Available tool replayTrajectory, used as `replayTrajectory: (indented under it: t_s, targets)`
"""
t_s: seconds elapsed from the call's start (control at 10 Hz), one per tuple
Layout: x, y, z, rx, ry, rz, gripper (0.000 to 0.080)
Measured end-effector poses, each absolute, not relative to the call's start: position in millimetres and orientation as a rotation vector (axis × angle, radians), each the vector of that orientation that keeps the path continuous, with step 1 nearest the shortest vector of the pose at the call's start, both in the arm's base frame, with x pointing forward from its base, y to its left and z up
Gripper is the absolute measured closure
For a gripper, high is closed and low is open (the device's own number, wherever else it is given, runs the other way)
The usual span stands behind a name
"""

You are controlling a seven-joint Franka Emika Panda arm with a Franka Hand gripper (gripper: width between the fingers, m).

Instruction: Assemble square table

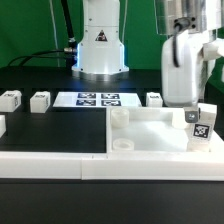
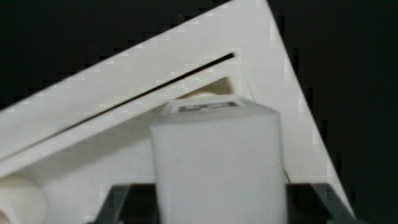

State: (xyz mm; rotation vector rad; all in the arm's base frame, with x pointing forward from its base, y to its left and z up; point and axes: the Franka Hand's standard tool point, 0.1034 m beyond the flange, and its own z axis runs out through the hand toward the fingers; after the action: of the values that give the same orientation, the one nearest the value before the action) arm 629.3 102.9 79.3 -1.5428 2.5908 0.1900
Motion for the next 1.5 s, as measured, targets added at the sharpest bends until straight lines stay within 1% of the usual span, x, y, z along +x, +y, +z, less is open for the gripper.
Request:
replayTrajectory:
  t_s: [0.4, 0.5, 0.6, 0.7, 0.8, 0.9, 1.0, 1.5]
  targets:
    - [629.0, 104.4, 79.7, -1.568, 2.577, 0.174, 0.0505]
    - [628.6, 104.6, 78.7, -1.583, 2.569, 0.174, 0.0481]
    - [628.4, 104.6, 78.2, -1.584, 2.569, 0.174, 0.0304]
    - [628.3, 104.6, 77.9, -1.587, 2.567, 0.174, 0.0304]
    - [628.1, 104.6, 77.5, -1.588, 2.568, 0.174, 0.0174]
    - [628.0, 104.6, 77.2, -1.589, 2.568, 0.174, 0.0174]
    - [628.0, 104.6, 77.1, -1.589, 2.568, 0.174, 0.0154]
    - [627.6, 104.5, 76.3, -1.590, 2.568, 0.175, 0.0150]
